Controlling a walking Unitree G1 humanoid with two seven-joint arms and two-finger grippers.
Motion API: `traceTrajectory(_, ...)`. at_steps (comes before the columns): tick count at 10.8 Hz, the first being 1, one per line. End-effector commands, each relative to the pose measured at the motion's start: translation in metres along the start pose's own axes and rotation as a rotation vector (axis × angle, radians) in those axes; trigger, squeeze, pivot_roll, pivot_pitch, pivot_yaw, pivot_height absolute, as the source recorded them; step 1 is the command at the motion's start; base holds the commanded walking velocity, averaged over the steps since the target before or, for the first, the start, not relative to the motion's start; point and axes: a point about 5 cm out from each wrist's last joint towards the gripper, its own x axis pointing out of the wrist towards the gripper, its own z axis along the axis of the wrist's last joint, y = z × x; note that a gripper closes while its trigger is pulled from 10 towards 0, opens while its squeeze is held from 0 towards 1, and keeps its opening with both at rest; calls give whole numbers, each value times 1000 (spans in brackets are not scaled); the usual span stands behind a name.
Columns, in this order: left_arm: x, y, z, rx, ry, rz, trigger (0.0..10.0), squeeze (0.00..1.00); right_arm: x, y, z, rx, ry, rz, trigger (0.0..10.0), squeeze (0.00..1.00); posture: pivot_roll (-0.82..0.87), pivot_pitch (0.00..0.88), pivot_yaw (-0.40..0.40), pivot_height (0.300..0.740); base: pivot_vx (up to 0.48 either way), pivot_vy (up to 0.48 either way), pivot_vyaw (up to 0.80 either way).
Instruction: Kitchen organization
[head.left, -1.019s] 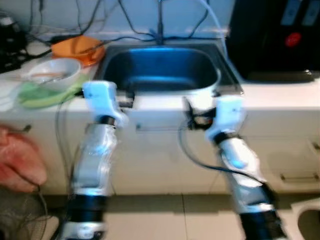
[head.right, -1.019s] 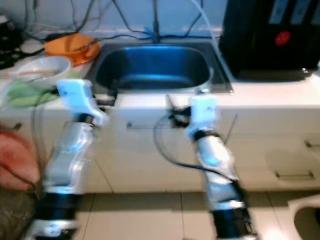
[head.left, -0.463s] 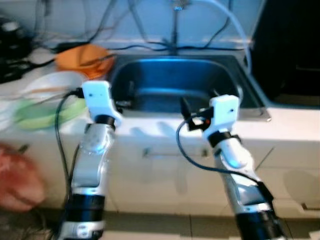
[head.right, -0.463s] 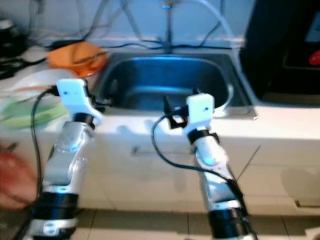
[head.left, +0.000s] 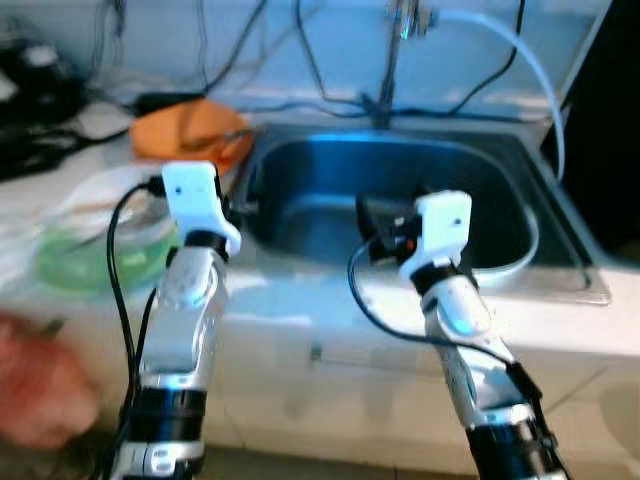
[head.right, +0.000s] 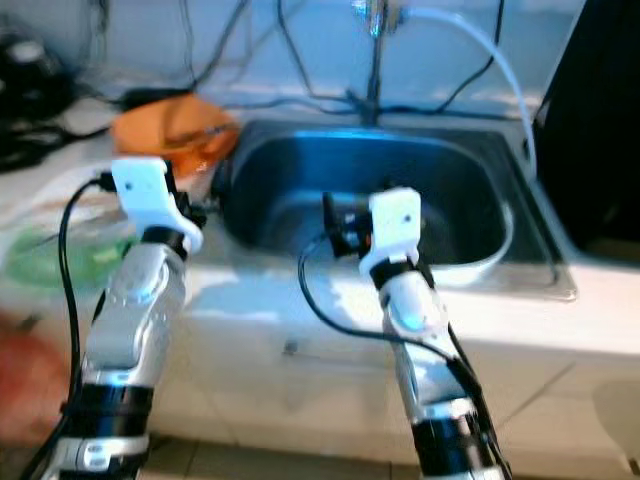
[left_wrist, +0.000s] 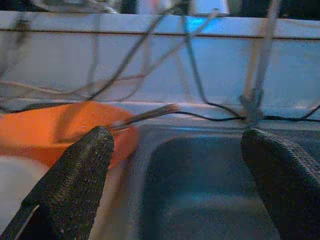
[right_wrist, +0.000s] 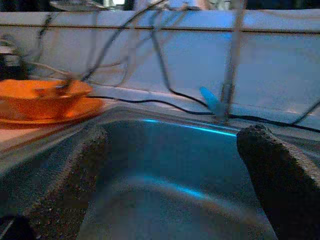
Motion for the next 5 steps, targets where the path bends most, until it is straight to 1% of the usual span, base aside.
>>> traceTrajectory(1, 2, -11, 4, -6, -24, -37, 10000, 0, 0, -9, 4, -17, -13, -30, 10000, 0, 7, 0, 37, 740, 0, 0, 0)
traceTrajectory(2, 2, -12, 4, -11, -27, -36, 10000, 0, 0, -8, 4, -16, -13, -30, 10000, 0, 6, 0, 36, 740, 0, 0, 0)
traceTrajectory(5, 1, -13, 7, 33, -48, -39, 10000, 0, 0, -8, 4, -18, -12, -26, 10000, 0, 6, 0, 33, 740, 0, 0, 0)
